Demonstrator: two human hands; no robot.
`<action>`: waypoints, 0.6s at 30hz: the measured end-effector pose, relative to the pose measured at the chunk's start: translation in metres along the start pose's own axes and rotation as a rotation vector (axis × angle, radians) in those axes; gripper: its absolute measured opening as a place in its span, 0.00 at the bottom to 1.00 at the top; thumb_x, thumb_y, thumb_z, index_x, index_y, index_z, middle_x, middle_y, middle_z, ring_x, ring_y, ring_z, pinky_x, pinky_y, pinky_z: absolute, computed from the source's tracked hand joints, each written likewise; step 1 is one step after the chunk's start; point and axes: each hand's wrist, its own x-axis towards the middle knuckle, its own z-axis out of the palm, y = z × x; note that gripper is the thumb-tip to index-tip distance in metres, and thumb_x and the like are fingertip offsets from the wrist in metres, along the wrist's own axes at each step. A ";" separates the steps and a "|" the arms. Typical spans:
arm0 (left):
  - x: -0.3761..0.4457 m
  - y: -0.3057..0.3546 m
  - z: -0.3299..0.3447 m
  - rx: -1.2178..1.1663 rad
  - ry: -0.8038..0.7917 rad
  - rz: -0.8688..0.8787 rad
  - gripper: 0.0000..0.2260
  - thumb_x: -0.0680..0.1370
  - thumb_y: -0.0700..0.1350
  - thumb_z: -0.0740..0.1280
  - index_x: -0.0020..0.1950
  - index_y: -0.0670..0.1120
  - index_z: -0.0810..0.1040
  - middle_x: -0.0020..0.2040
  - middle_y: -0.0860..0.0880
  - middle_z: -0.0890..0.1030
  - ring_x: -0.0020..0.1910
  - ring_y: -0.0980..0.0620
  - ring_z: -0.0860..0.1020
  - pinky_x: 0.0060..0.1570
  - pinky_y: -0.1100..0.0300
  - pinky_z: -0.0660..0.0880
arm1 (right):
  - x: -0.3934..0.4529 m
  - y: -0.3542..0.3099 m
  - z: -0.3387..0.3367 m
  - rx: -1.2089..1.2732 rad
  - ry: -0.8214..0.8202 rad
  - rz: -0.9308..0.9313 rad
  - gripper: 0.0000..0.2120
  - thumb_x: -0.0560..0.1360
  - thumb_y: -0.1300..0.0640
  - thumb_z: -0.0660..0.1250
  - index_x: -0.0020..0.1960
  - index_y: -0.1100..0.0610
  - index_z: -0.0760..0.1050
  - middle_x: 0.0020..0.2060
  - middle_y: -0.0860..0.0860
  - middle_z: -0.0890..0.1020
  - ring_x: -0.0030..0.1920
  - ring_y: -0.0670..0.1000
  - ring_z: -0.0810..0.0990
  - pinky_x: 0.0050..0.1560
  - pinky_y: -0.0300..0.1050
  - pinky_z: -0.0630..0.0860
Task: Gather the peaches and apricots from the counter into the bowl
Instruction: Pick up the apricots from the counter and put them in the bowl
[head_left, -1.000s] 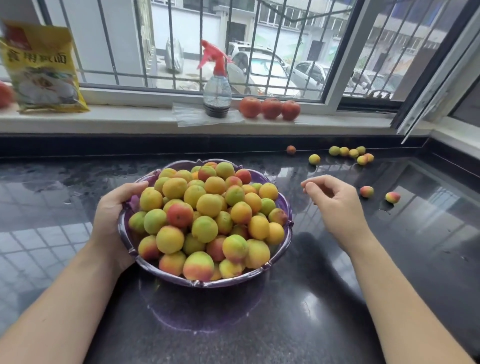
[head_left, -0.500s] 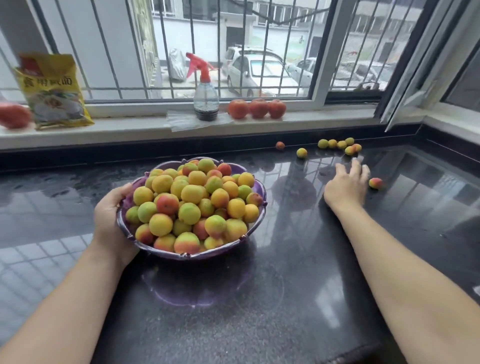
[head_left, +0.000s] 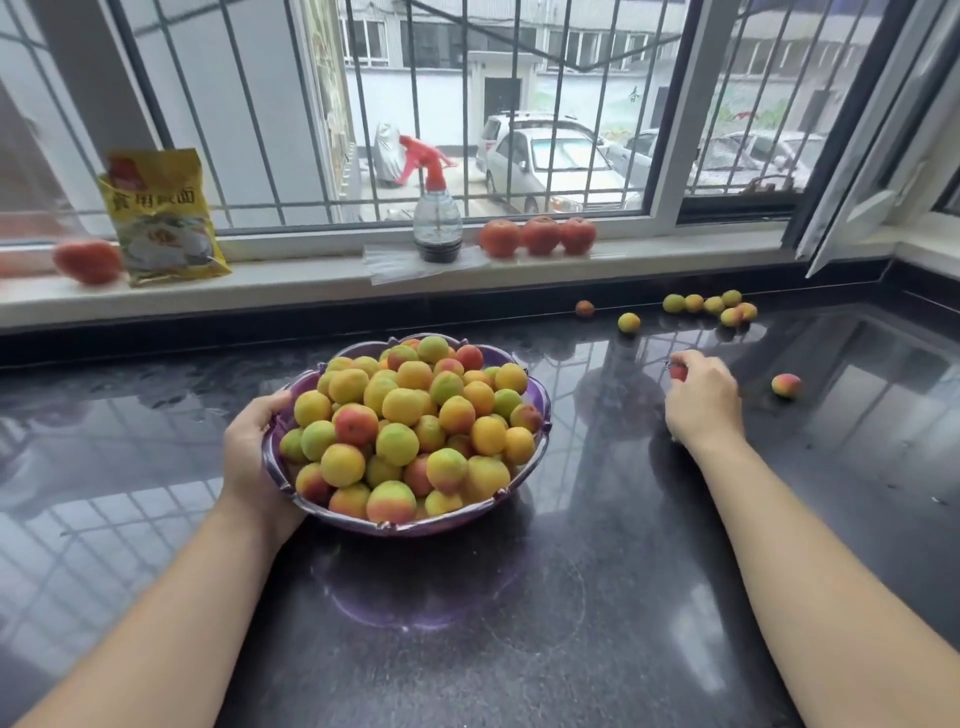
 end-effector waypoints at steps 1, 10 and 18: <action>0.000 0.000 0.000 0.000 0.002 0.001 0.24 0.85 0.52 0.55 0.71 0.40 0.80 0.68 0.37 0.83 0.66 0.35 0.83 0.60 0.38 0.82 | -0.005 -0.010 -0.002 0.076 -0.014 -0.031 0.17 0.82 0.62 0.62 0.69 0.57 0.75 0.65 0.59 0.77 0.64 0.62 0.76 0.66 0.55 0.72; 0.001 0.003 0.002 0.026 -0.002 -0.025 0.25 0.84 0.53 0.56 0.74 0.39 0.78 0.69 0.35 0.82 0.68 0.32 0.81 0.67 0.35 0.78 | -0.056 -0.115 -0.018 0.633 -0.323 -0.346 0.10 0.78 0.60 0.72 0.59 0.53 0.81 0.48 0.45 0.84 0.50 0.42 0.82 0.52 0.34 0.78; 0.001 0.004 0.003 -0.005 -0.004 -0.036 0.26 0.84 0.53 0.56 0.74 0.38 0.77 0.68 0.34 0.82 0.67 0.31 0.80 0.65 0.34 0.79 | -0.066 -0.138 -0.010 0.664 -0.443 -0.402 0.14 0.77 0.64 0.71 0.60 0.52 0.79 0.53 0.45 0.84 0.56 0.43 0.83 0.58 0.42 0.80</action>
